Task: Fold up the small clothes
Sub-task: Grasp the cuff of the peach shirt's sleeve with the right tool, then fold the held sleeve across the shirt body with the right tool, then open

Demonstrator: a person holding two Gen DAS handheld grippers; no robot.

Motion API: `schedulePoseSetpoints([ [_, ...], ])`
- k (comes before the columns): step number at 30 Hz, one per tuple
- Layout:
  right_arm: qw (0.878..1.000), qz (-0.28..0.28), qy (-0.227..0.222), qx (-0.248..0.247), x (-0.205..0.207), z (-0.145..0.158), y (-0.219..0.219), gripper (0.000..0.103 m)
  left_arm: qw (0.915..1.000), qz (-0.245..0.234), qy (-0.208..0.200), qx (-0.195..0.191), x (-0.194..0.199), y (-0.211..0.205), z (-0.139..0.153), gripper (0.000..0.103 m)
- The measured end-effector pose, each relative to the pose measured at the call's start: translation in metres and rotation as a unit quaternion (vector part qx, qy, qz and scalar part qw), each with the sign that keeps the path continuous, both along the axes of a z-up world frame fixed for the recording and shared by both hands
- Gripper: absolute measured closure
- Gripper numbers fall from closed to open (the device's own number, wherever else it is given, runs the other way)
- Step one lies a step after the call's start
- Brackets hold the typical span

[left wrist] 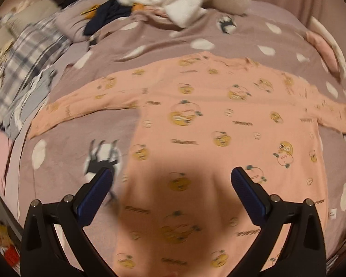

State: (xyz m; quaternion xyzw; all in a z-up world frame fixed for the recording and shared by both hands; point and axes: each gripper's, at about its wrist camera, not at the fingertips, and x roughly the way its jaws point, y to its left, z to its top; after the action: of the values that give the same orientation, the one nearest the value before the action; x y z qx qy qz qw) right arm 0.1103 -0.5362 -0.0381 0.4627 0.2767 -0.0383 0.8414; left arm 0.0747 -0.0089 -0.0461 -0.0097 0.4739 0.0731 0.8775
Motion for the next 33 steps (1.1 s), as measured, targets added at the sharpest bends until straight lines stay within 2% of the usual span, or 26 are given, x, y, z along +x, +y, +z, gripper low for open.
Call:
schedulePoseSetpoints([
  [2, 0.999, 0.024, -0.016, -0.017, 0.009, 0.019, 0.025, 0.096, 0.9997, 0.012, -0.013, -0.014, -0.007, 0.02, 0.01, 0.0],
  [6, 0.996, 0.076, -0.023, -0.042, 0.034, 0.048, 0.098, 0.096, 0.9989, 0.043, -0.017, -0.008, -0.022, 0.047, 0.024, 0.0],
  [10, 0.987, 0.146, -0.012, -0.062, 0.069, 0.059, 0.199, 0.096, 0.9963, 0.056, -0.036, -0.054, -0.041, 0.073, 0.04, 0.0],
  [11, 0.987, 0.146, -0.012, -0.062, 0.069, 0.059, 0.199, 0.096, 0.9962, 0.047, -0.036, -0.065, -0.046, 0.079, 0.044, 0.0],
  [12, 0.985, 0.16, -0.011, -0.063, 0.075, 0.059, 0.219, 0.096, 0.9966, 0.033, -0.032, -0.069, -0.048, 0.081, 0.047, 0.0],
  [14, 0.981, 0.182, -0.007, -0.069, 0.086, 0.057, 0.25, 0.096, 0.9965, 0.025, -0.032, -0.074, -0.054, 0.089, 0.05, 0.0],
  [19, 0.966, 0.238, 0.009, -0.099, 0.101, 0.052, 0.333, 0.096, 0.9948, 0.072, -0.047, -0.054, -0.066, 0.121, 0.056, 0.0],
  [23, 0.955, 0.27, 0.013, -0.122, 0.108, 0.05, 0.391, 0.096, 0.9888, 0.111, -0.04, -0.091, -0.074, 0.155, 0.053, 0.0],
  [28, 0.943, 0.292, 0.05, -0.152, 0.125, 0.025, 0.445, 0.096, 0.9839, 0.131, -0.04, -0.115, -0.081, 0.18, 0.054, 0.0],
  [30, 0.937, 0.316, 0.061, -0.14, 0.127, 0.01, 0.468, 0.096, 0.9813, 0.15, -0.043, -0.113, -0.084, 0.186, 0.055, 0.0],
  [33, 0.926, 0.335, 0.075, -0.16, 0.126, -0.002, 0.494, 0.096, 0.9828, 0.146, -0.043, -0.105, -0.089, 0.189, 0.056, 0.0],
])
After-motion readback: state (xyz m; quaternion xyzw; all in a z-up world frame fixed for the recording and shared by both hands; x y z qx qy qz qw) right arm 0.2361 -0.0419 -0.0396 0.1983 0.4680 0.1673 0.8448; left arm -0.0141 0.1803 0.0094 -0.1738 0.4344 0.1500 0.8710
